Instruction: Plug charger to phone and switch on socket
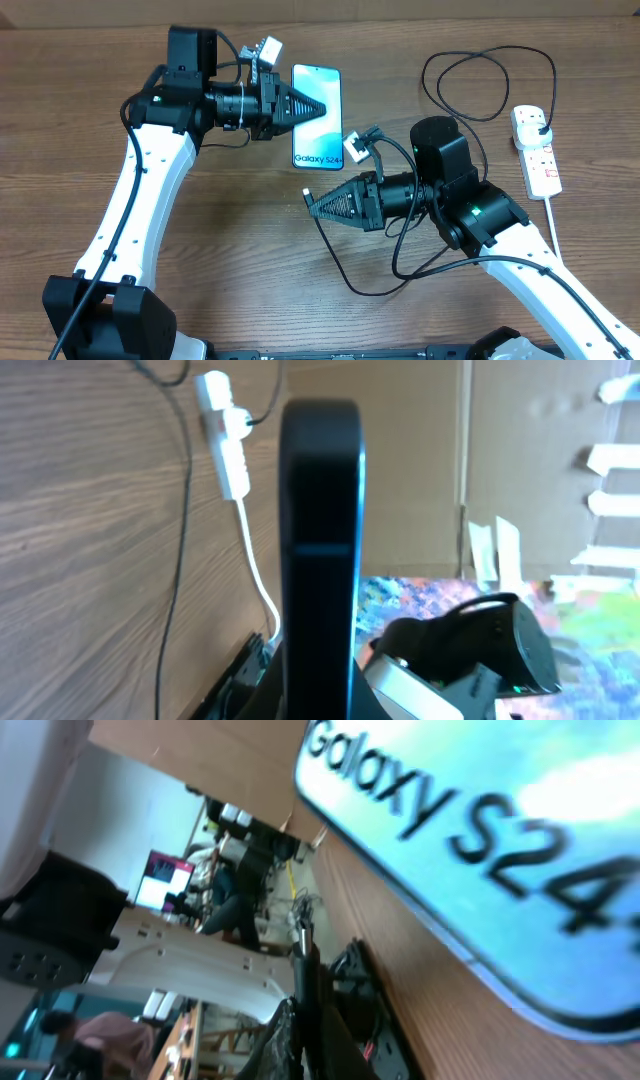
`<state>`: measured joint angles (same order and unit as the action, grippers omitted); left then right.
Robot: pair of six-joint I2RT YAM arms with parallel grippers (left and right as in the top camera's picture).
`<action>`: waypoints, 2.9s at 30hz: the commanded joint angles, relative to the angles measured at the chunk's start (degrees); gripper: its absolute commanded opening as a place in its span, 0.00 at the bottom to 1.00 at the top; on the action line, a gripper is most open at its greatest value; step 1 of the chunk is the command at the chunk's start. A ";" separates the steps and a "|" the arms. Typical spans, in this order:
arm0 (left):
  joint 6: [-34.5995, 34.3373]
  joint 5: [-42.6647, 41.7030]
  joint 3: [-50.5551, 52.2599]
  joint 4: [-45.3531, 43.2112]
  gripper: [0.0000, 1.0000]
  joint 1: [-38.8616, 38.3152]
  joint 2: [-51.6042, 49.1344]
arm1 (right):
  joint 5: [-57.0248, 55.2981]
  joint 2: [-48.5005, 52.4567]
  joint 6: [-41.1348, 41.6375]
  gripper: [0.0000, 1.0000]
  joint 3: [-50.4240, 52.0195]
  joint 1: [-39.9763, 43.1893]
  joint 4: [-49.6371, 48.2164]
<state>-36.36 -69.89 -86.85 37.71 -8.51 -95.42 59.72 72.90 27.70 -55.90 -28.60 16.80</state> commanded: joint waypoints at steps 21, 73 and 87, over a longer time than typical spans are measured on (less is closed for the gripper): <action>-17.09 -9.05 -0.24 -17.16 0.05 4.04 0.72 | -6.21 -0.35 13.09 0.04 -0.42 2.43 -15.13; -18.47 -9.49 -0.24 -26.01 0.04 2.97 0.70 | -4.83 1.38 16.44 0.04 -0.42 2.49 -20.26; -18.36 -10.97 -0.24 -26.01 0.04 2.97 0.72 | -5.27 1.38 18.40 0.04 -0.42 3.28 -22.86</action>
<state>-54.11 -78.26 -86.61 12.19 -5.91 -95.42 55.07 74.17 45.43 -55.90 -25.67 -5.96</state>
